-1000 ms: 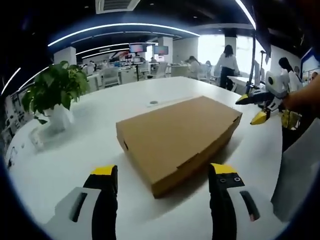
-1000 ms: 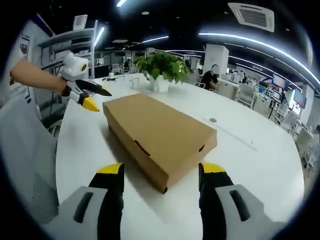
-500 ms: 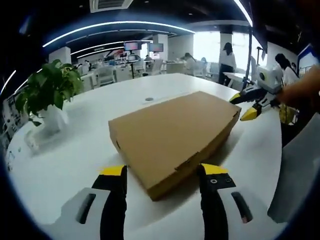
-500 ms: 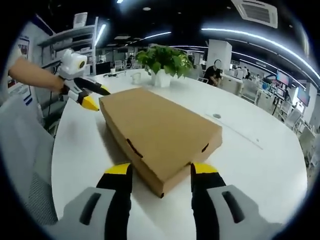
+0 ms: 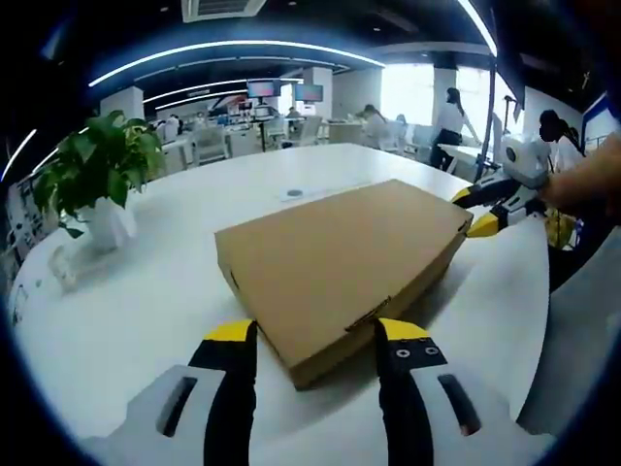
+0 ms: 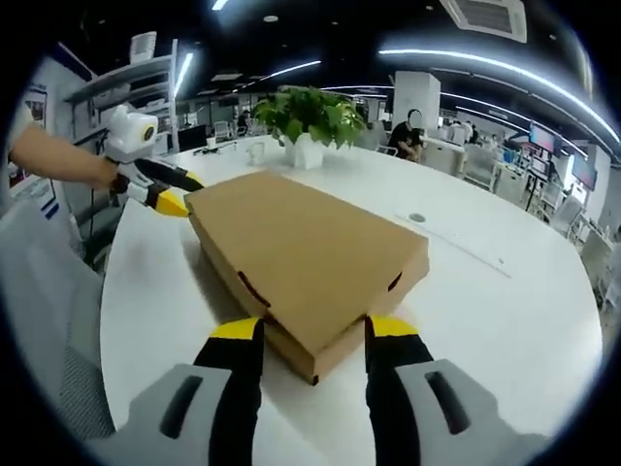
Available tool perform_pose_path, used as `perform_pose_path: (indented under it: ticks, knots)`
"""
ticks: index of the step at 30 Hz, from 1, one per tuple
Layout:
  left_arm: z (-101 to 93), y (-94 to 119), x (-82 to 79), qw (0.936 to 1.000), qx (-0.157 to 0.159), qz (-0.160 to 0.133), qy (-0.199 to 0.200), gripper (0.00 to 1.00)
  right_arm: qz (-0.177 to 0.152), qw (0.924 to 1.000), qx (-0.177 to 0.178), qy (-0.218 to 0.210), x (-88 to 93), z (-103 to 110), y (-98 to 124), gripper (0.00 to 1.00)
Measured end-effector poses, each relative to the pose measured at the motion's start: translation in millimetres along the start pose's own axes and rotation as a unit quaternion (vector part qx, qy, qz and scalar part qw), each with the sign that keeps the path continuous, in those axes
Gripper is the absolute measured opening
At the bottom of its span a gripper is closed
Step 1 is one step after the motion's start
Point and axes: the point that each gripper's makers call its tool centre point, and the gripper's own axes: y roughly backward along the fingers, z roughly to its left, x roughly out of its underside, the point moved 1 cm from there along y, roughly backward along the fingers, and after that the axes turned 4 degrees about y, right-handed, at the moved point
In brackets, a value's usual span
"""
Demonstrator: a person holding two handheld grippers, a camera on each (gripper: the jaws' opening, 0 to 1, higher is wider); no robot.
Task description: Operate the shoe box by opening the lid, removing the specified soft item, and placing it in the target area until the item is outside and the box remains undamaged.
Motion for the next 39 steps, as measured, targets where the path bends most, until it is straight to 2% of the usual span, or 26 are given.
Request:
perform_pose_path:
  ticks: [19,39]
  knots:
    - [2.1,13.4,6.5,0.9993,0.028,0.021,-0.010,0.47,0.005,0.9999,0.007,-0.006,3.8,25.0,10.7,0.35]
    - [-1.7,41.0,24.2,0.9986,0.039,0.033,-0.017,0.47,0.005,0.9999,0.005,-0.012,8.6,61.1,23.6,0.34]
